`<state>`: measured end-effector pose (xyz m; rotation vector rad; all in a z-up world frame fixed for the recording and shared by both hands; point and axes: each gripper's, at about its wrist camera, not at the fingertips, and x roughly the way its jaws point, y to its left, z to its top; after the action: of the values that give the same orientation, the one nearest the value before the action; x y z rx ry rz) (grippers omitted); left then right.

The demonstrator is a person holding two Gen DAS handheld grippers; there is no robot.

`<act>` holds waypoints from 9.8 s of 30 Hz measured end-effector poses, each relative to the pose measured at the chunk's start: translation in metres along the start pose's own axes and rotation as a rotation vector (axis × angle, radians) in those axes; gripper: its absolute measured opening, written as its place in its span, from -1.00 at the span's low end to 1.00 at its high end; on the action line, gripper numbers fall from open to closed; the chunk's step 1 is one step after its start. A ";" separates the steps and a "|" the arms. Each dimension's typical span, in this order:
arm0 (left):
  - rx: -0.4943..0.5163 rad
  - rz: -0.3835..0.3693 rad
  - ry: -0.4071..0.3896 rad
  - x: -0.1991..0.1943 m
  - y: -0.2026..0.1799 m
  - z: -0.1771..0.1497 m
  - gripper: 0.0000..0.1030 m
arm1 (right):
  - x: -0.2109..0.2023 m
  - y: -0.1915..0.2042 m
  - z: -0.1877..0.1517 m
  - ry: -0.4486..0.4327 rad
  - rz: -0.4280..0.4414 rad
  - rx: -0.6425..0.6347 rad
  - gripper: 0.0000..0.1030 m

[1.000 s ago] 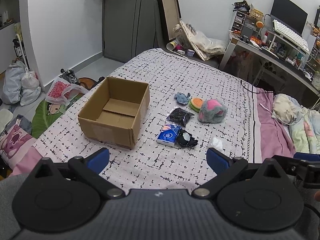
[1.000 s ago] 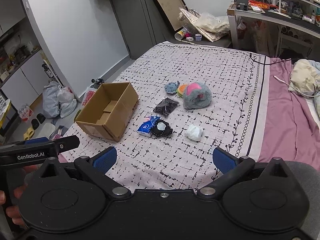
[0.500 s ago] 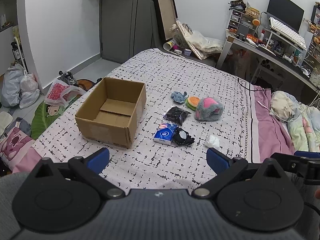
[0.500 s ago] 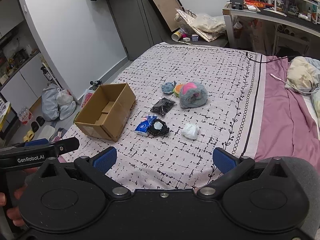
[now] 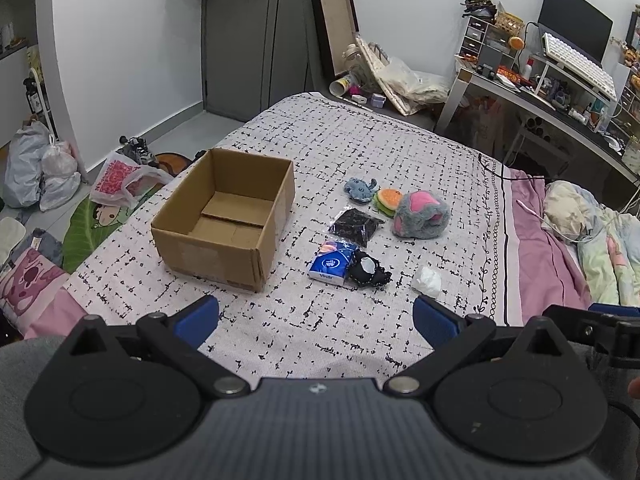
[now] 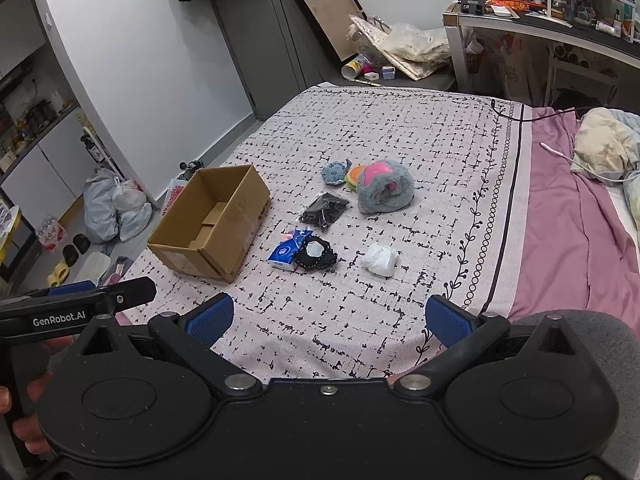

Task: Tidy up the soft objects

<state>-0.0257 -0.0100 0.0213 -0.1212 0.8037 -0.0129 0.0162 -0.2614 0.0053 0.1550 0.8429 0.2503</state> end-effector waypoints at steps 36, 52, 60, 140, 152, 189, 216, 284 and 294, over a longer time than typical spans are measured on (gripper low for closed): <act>0.022 -0.062 0.073 0.086 -0.025 0.020 0.97 | 0.063 -0.055 0.028 0.000 0.046 0.137 1.00; 0.050 -0.079 0.114 0.139 -0.047 0.036 0.81 | 0.107 -0.094 0.037 0.043 0.078 0.266 0.98; 0.058 -0.086 0.135 0.166 -0.060 0.044 0.50 | 0.134 -0.114 0.038 0.103 0.135 0.393 0.71; -0.017 -0.172 0.000 0.185 -0.017 0.066 -0.42 | 0.192 -0.069 0.058 0.029 0.064 0.372 -0.20; -0.021 -0.184 -0.073 0.181 0.018 0.090 -0.42 | 0.189 -0.014 0.088 -0.041 0.093 0.309 -0.20; -0.239 -0.061 -0.032 0.278 0.146 0.120 -0.40 | 0.292 0.111 0.145 -0.070 0.198 0.247 -0.20; -0.403 0.001 -0.107 0.264 0.176 0.123 0.07 | 0.312 0.118 0.155 -0.028 0.226 0.297 0.51; 0.172 -0.066 0.098 0.290 -0.131 0.071 0.47 | 0.247 -0.193 0.083 0.147 0.181 0.791 0.25; 0.139 -0.066 0.101 0.314 -0.138 0.064 0.29 | 0.265 -0.197 0.092 0.164 0.216 0.782 0.26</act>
<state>0.2429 -0.1585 -0.1441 -0.0159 0.8971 -0.1376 0.2856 -0.3796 -0.1707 0.9707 1.0547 0.1240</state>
